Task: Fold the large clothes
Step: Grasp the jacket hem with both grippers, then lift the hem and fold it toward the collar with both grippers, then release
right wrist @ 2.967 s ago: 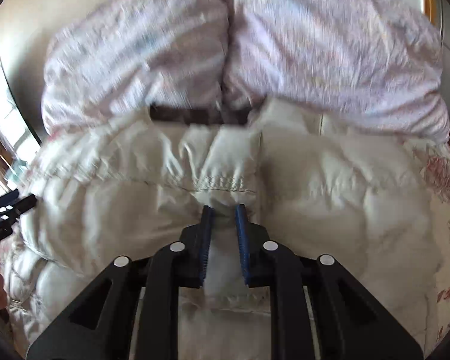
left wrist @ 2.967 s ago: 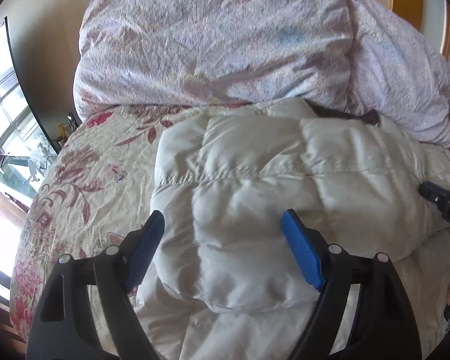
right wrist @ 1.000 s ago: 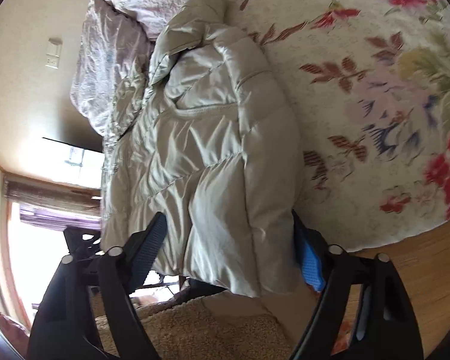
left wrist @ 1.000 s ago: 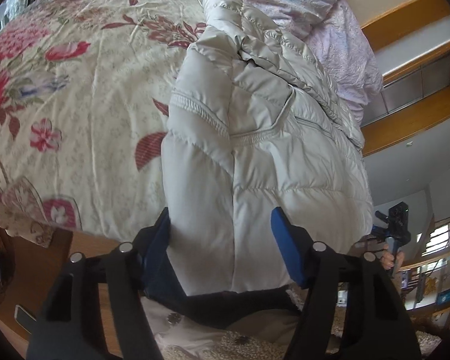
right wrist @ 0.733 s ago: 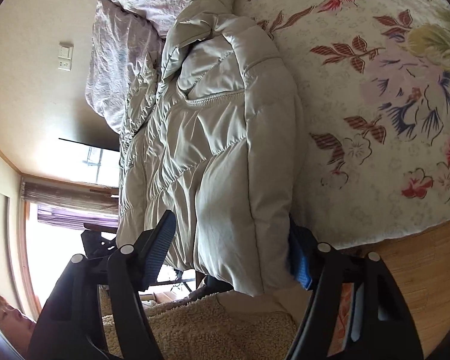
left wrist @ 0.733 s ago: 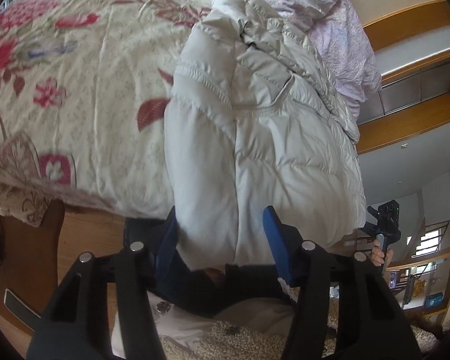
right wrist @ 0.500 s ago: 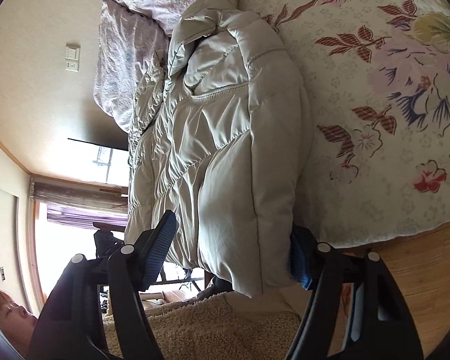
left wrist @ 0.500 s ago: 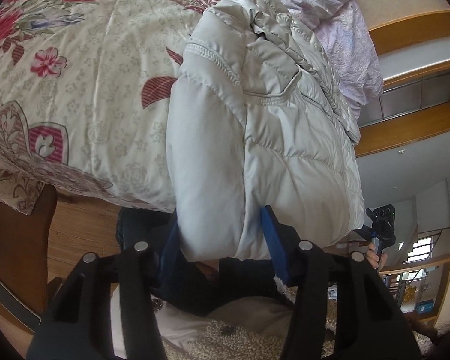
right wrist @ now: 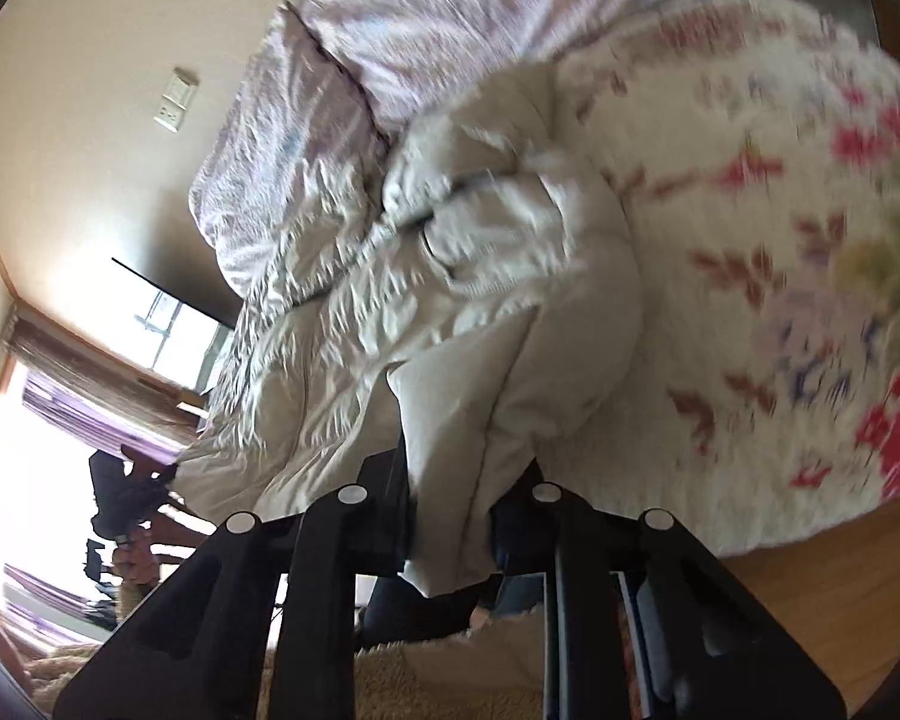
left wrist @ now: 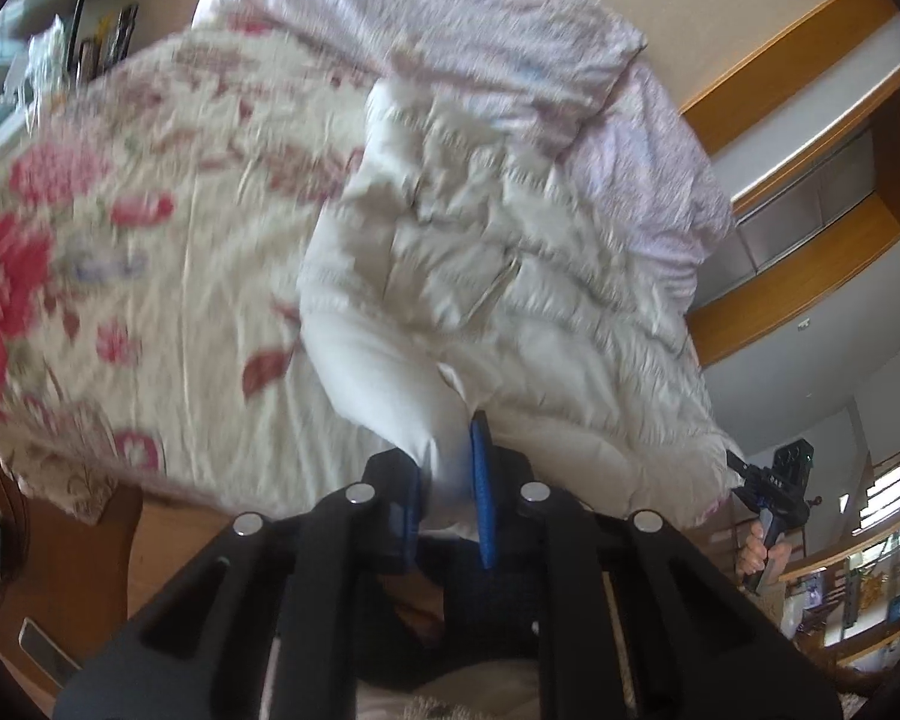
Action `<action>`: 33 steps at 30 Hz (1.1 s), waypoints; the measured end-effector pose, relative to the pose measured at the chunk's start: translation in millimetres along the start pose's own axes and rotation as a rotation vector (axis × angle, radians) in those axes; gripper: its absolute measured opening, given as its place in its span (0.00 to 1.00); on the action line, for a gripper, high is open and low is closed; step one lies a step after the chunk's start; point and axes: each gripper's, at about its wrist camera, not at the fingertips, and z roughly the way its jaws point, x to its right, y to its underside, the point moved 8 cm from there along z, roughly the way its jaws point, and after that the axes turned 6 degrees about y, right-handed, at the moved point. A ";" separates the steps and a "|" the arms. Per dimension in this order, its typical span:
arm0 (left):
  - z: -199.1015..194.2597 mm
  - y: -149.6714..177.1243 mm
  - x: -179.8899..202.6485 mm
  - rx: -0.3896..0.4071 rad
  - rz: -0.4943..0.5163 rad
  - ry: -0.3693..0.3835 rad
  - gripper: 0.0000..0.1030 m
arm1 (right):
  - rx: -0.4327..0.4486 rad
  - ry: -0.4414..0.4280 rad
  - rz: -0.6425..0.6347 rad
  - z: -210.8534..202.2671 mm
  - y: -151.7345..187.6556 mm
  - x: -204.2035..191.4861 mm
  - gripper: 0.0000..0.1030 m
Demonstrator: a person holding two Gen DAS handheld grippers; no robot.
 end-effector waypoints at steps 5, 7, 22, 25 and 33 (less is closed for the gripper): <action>-10.6 -52.6 33.3 0.141 0.111 -0.055 0.14 | 0.181 0.028 -0.044 -20.6 -46.2 -29.8 0.18; -12.1 -77.1 46.7 0.193 0.147 -0.076 0.14 | 0.249 0.061 -0.067 -23.9 -66.2 -42.8 0.18; 63.7 -250.3 70.0 0.377 0.253 -0.324 0.14 | 0.490 0.339 -0.109 33.5 -223.9 -91.3 0.18; 95.5 -275.4 59.3 0.372 0.240 -0.385 0.14 | 0.493 0.381 -0.090 62.1 -248.7 -84.6 0.18; 164.9 -316.5 29.5 0.342 0.221 -0.472 0.13 | 0.456 0.475 -0.059 136.2 -287.9 -57.6 0.19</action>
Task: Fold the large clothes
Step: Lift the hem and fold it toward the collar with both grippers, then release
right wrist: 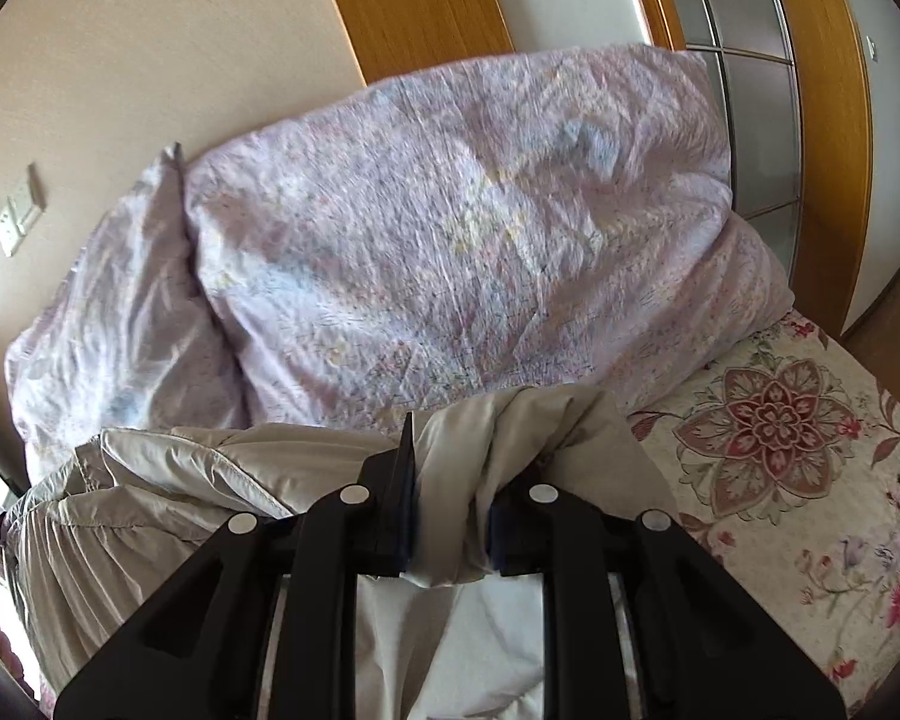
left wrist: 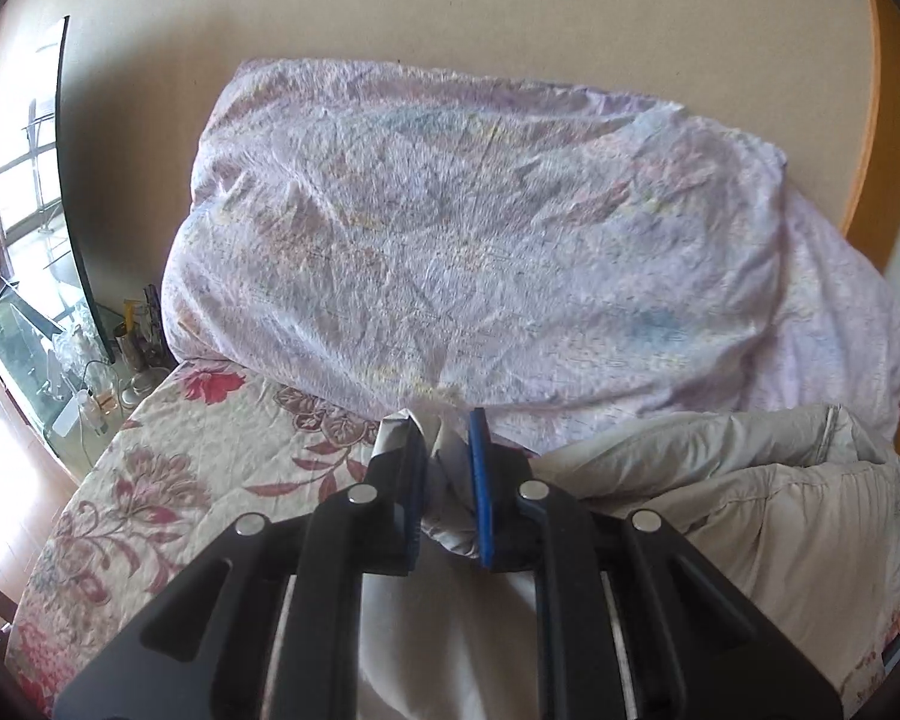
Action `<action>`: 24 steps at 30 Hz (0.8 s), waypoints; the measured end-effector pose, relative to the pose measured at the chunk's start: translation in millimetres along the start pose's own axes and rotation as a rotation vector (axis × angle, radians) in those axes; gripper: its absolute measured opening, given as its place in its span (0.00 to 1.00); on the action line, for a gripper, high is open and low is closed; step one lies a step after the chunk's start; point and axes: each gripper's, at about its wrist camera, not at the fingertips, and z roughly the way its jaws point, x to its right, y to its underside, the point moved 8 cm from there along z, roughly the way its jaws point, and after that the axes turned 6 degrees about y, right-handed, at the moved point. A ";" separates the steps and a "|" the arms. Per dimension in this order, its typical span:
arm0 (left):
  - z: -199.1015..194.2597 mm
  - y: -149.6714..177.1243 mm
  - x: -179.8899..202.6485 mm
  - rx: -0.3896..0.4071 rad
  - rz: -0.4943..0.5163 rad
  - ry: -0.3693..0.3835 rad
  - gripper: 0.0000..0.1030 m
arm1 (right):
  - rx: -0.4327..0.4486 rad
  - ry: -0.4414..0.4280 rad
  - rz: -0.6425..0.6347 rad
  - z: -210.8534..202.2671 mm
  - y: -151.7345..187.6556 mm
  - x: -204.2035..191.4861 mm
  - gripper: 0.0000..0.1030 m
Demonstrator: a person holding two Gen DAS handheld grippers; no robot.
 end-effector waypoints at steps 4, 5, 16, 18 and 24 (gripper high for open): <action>43.1 5.0 -4.1 -0.050 -0.050 -0.023 0.18 | -0.052 0.012 0.050 30.4 4.3 1.0 0.32; 50.8 7.3 -6.1 -0.061 -0.073 -0.021 0.19 | -0.078 0.004 0.077 37.6 5.3 2.5 0.36; 4.3 3.0 -3.5 0.046 -0.058 0.005 0.92 | 0.034 -0.095 0.014 3.1 -0.7 -6.1 0.78; -8.6 14.3 5.8 0.047 -0.008 0.011 0.94 | 0.002 -0.074 -0.144 1.4 20.6 -26.2 0.78; -8.5 44.6 35.1 0.016 0.164 -0.018 0.98 | -0.041 0.027 -0.458 5.2 68.8 -59.1 0.78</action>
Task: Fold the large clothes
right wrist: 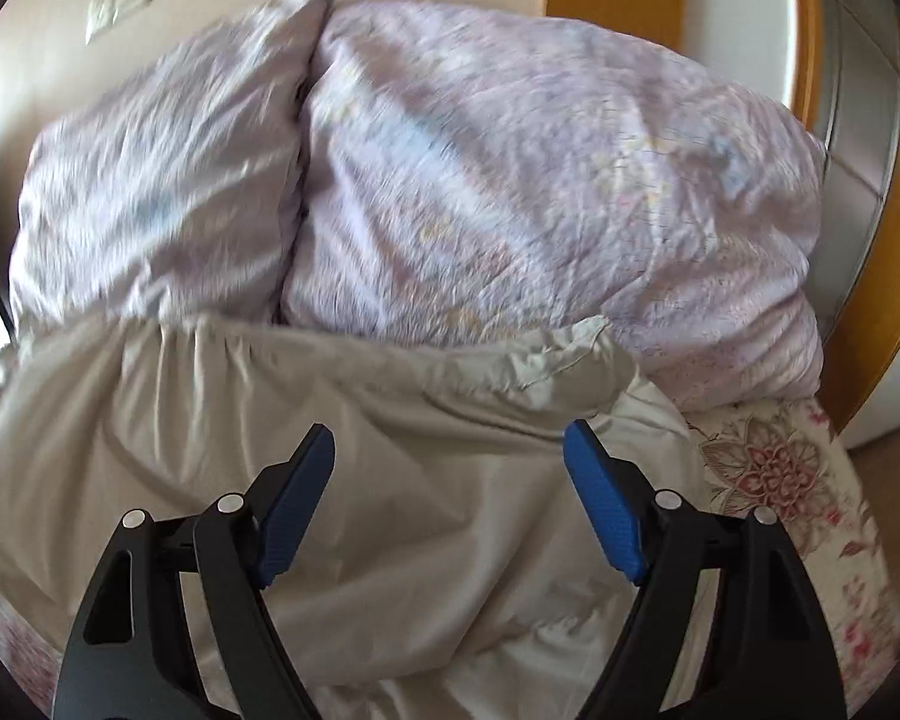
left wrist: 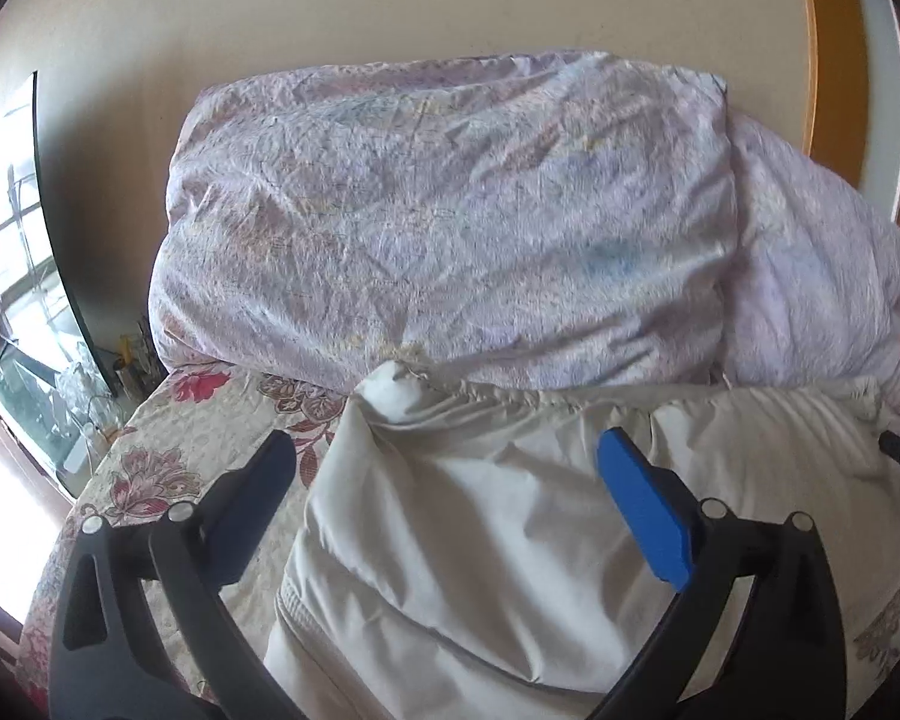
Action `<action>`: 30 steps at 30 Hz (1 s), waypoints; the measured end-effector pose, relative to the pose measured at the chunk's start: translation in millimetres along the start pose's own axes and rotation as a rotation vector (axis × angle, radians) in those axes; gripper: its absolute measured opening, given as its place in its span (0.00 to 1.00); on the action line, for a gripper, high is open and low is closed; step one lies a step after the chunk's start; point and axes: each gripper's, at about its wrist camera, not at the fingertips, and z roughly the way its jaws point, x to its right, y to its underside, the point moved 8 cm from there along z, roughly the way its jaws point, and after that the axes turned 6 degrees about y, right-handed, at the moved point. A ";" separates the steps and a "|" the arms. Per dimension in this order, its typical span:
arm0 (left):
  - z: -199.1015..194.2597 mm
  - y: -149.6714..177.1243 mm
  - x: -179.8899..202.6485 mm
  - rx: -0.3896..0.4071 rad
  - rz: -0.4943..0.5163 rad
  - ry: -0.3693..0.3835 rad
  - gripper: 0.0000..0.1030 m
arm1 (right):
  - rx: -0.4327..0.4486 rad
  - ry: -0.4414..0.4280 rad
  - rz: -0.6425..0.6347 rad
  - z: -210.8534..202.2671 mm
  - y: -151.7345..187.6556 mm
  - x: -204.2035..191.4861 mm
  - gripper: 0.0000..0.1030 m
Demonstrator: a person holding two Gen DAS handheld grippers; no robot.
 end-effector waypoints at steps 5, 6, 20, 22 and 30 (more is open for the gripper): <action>35.7 22.7 6.9 -0.094 0.042 -0.049 0.97 | -0.071 0.044 -0.052 23.8 11.7 -7.9 0.78; 43.1 25.4 5.9 -0.112 0.043 -0.065 0.97 | -0.086 0.045 -0.045 29.3 12.7 -9.2 0.78; 102.3 20.8 -17.2 -0.161 -0.059 -0.178 0.98 | -0.168 0.093 0.099 87.1 13.8 -0.7 0.86; 108.0 21.4 -17.0 -0.168 -0.060 -0.177 0.98 | -0.173 0.096 0.115 92.8 14.6 -0.1 0.88; 135.6 22.5 -15.5 -0.207 -0.083 -0.163 0.98 | -0.164 0.122 0.156 110.6 18.9 1.6 0.93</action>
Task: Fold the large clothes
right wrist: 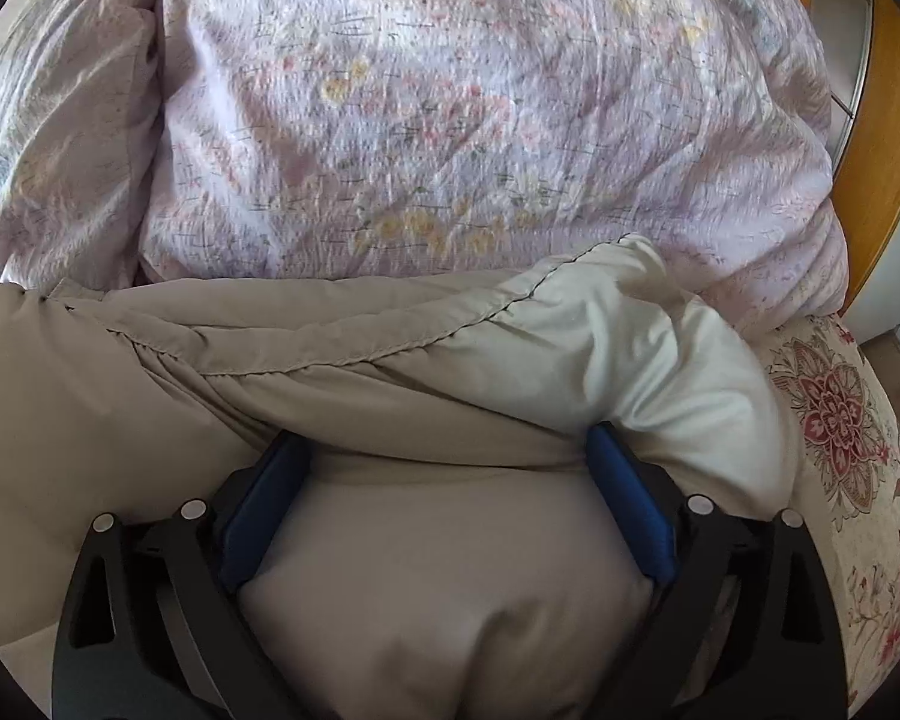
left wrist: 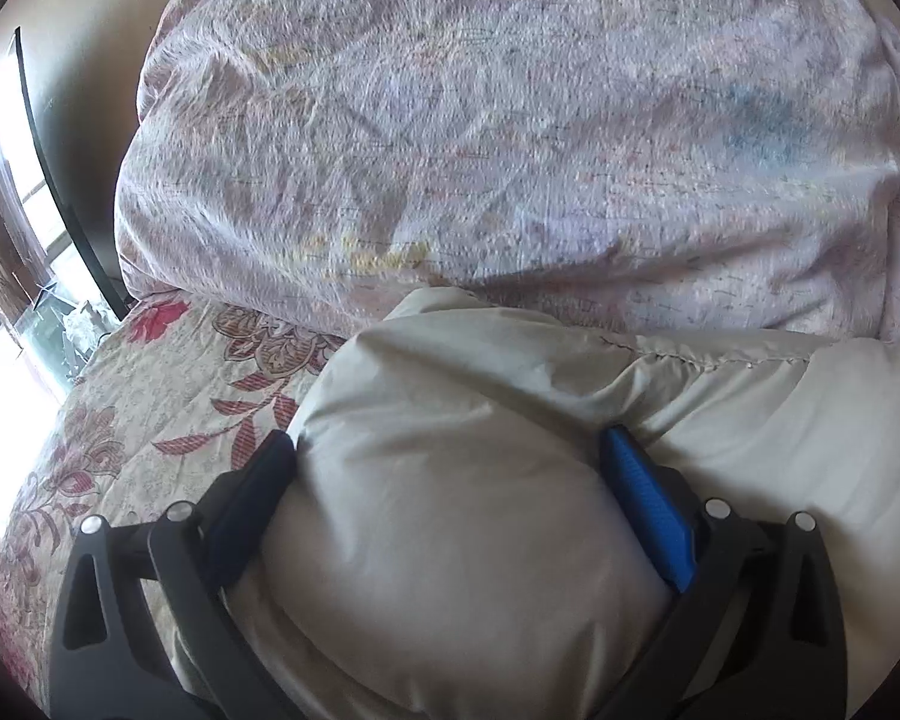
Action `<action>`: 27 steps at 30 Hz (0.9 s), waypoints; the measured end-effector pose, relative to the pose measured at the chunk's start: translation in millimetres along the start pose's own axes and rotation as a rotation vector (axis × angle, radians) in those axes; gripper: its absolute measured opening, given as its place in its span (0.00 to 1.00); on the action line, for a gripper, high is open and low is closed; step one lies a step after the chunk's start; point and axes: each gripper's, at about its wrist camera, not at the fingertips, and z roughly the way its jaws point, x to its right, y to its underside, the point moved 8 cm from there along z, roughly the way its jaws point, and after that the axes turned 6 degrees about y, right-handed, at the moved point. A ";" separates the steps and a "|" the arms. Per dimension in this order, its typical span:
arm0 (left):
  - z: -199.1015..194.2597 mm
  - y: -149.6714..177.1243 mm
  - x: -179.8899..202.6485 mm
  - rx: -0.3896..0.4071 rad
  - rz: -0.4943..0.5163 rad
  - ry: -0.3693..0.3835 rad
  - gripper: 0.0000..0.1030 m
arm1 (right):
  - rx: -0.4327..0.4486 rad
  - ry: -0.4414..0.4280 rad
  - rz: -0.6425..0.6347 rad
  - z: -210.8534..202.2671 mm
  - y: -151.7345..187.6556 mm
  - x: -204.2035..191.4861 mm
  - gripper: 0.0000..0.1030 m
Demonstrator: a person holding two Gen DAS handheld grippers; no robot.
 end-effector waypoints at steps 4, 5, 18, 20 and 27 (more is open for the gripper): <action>10.8 -0.9 6.4 -0.002 0.007 -0.017 0.98 | -0.003 0.015 0.009 7.4 -0.8 -3.4 0.94; 11.7 -0.2 8.1 -0.002 0.010 -0.021 0.98 | -0.006 0.013 0.010 9.8 -0.5 -1.9 0.94; 26.4 4.8 8.2 -0.050 -0.020 0.016 0.98 | -0.034 -0.003 0.017 27.6 -1.8 0.3 0.96; 27.6 7.2 8.8 -0.055 -0.026 0.022 0.98 | -0.039 -0.005 0.018 27.7 -2.6 0.1 0.96; 37.9 7.9 3.9 -0.072 -0.043 0.041 0.98 | -0.052 -0.014 0.022 29.2 -6.3 -0.2 0.97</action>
